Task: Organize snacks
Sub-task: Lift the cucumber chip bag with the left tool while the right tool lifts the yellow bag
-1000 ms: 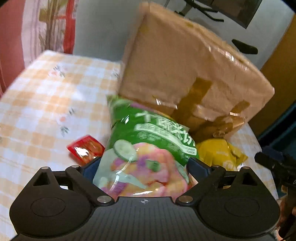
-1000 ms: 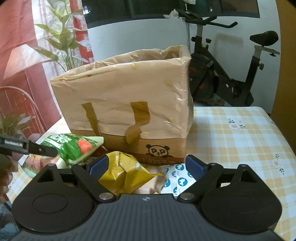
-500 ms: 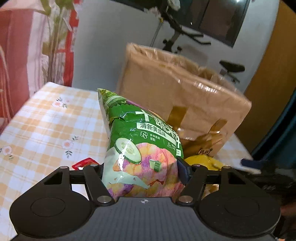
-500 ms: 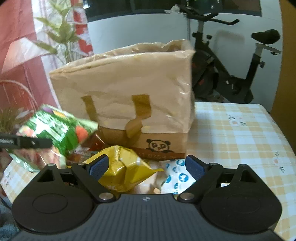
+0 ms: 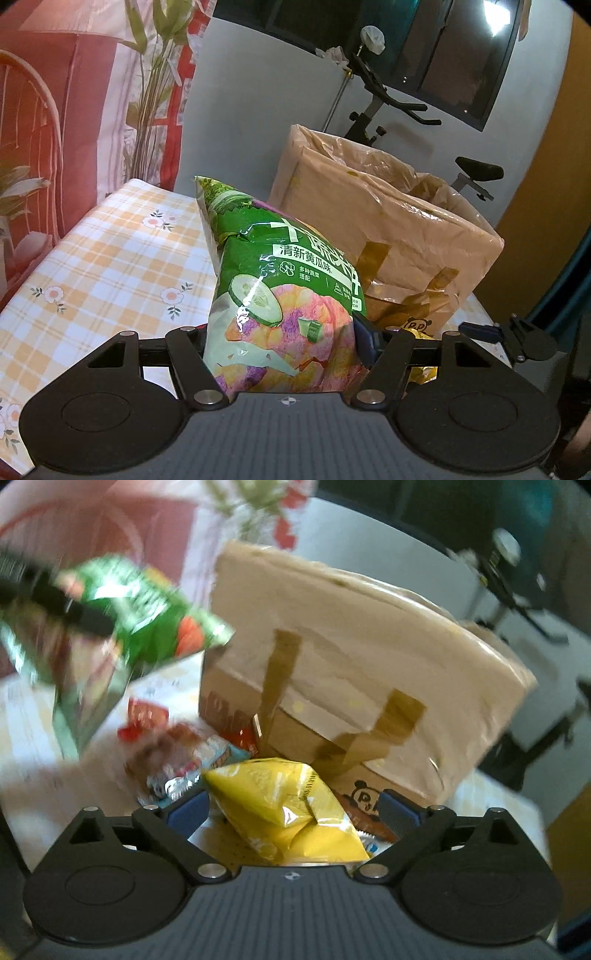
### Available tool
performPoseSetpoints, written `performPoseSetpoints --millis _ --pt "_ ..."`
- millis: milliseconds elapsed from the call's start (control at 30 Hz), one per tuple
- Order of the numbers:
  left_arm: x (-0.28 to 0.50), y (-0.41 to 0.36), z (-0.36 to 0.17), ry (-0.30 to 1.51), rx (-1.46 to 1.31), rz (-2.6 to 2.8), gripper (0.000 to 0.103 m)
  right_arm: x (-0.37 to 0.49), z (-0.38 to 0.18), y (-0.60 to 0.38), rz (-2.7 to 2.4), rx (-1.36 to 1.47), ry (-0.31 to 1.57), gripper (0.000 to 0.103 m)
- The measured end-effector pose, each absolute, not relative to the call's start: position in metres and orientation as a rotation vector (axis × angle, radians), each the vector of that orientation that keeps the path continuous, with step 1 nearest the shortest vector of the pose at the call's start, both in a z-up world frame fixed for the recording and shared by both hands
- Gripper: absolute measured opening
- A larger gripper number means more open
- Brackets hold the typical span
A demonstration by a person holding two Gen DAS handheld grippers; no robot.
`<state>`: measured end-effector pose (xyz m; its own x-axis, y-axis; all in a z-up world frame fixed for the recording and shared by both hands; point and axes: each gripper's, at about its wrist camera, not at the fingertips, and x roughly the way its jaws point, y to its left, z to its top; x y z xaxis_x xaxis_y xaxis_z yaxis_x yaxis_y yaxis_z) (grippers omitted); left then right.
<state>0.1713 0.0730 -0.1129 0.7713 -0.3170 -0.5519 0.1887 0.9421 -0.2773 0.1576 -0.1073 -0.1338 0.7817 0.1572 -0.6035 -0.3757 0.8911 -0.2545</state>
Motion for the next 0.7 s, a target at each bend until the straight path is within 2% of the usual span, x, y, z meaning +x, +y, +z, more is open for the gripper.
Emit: performPoseSetpoints --millis 200,267,300,400,700 --pt "0.168 0.071 -0.116 0.645 -0.201 -0.274 0.070 0.186 -0.153 -0.107 0.303 -0.380 0.653 0.098" --pt "0.166 0.072 -0.116 0.642 -0.200 -0.273 0.070 0.194 -0.159 -0.109 0.329 -0.333 0.684 0.091" --pt "0.165 0.072 -0.116 0.641 -0.200 -0.271 0.070 0.197 -0.162 -0.111 0.347 -0.300 0.697 0.084" --pt "0.164 0.073 -0.115 0.636 -0.200 -0.266 0.070 0.193 -0.162 -0.115 0.342 -0.260 0.691 0.079" --pt "0.154 0.068 -0.101 0.594 -0.171 -0.261 0.070 0.158 -0.134 -0.152 0.361 -0.040 0.597 0.077"
